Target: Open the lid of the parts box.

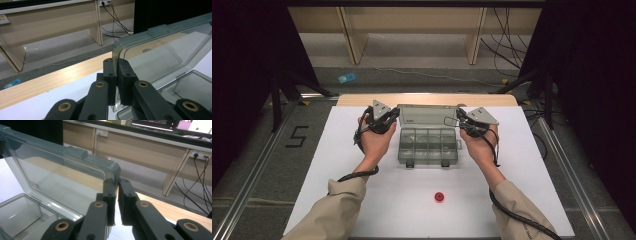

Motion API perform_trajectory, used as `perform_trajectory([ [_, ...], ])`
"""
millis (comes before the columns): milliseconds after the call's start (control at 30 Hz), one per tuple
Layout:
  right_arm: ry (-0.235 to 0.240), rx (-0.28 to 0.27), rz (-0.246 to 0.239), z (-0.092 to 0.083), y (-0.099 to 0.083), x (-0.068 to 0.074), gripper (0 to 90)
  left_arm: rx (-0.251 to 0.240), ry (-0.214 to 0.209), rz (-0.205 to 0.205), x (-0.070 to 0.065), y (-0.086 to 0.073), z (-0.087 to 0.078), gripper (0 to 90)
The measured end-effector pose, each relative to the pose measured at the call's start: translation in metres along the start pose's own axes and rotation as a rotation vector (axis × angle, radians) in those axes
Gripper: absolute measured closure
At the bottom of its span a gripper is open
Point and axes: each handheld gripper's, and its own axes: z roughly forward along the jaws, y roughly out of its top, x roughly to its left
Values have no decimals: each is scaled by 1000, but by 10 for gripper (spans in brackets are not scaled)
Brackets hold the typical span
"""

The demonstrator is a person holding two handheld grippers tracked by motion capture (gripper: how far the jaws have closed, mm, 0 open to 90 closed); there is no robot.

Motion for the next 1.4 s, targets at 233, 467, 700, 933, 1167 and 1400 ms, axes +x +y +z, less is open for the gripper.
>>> perform_trajectory([
  [233,1,-4,10,3,0,-1,851,5,2,0,1,2,3,858],
  [467,-8,-2,16,7,1,-2,850,5,4,-9,3,3,6,857],
  [700,-10,-1,16,10,2,-3,849,6,10,-9,3,3,8,857],
  [933,-14,-9,21,13,2,-4,850,10,12,-13,4,4,11,857],
  [1167,-16,-13,27,16,1,-5,849,11,11,-17,5,5,14,855],
  [1400,-15,-15,32,18,1,-6,849,12,12,-19,6,4,16,853],
])
